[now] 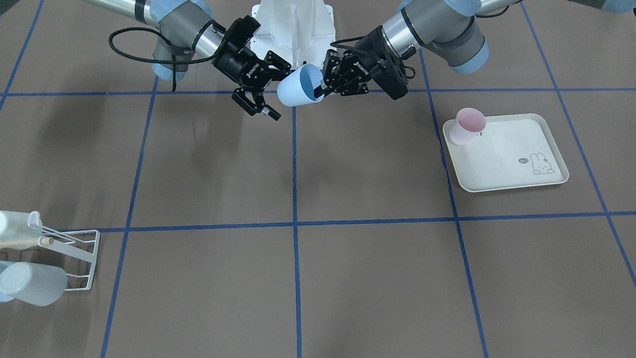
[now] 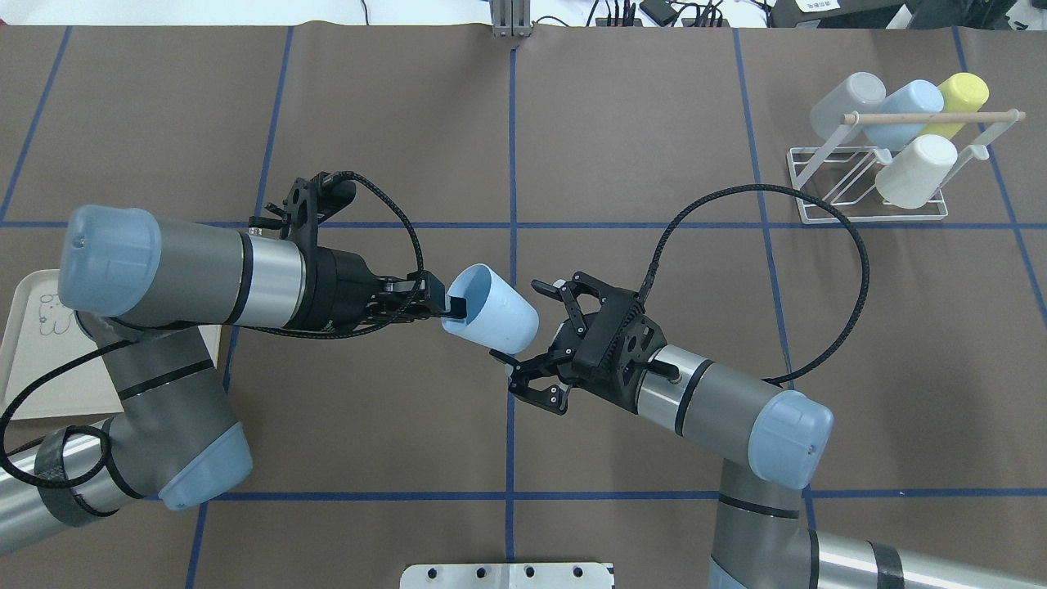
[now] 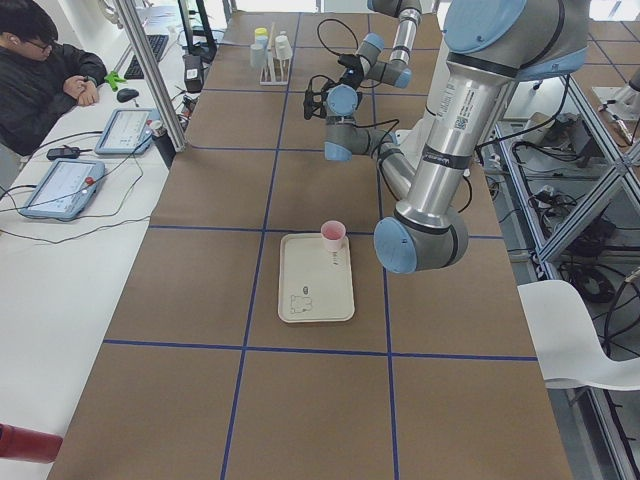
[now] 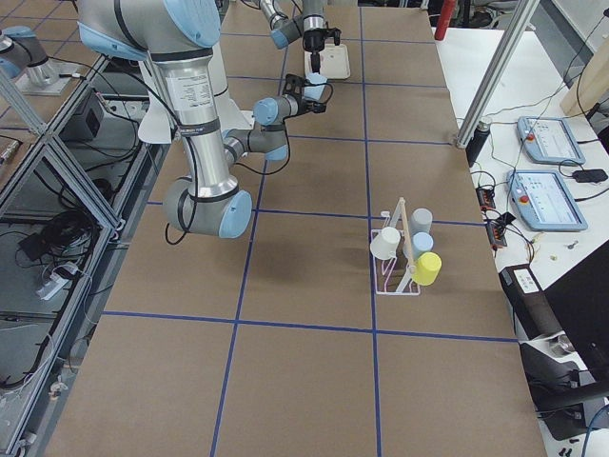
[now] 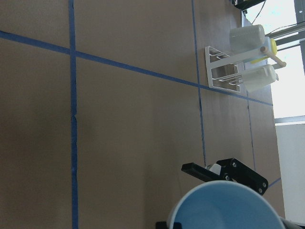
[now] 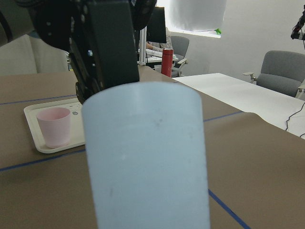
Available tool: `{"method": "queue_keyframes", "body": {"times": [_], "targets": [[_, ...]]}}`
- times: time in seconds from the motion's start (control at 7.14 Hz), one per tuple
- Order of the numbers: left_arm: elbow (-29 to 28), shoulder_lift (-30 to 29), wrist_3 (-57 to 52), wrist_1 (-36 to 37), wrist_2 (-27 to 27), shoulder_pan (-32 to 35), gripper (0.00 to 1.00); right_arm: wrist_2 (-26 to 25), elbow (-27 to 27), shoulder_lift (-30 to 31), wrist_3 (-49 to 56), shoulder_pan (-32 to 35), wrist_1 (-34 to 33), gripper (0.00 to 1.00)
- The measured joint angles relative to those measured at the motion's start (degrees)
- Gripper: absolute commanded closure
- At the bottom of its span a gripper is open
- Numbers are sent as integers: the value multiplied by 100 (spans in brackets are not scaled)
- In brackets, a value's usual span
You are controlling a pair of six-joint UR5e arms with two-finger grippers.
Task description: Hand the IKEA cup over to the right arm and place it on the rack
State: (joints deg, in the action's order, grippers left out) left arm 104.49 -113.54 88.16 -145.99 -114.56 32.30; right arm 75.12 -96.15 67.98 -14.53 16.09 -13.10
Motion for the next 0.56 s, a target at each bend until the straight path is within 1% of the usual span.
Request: {"method": "queue_keyframes", "body": {"times": [0.56], "targets": [[-108, -59, 0, 0, 127, -78, 100, -17, -3, -35, 27, -15, 0, 4]]}}
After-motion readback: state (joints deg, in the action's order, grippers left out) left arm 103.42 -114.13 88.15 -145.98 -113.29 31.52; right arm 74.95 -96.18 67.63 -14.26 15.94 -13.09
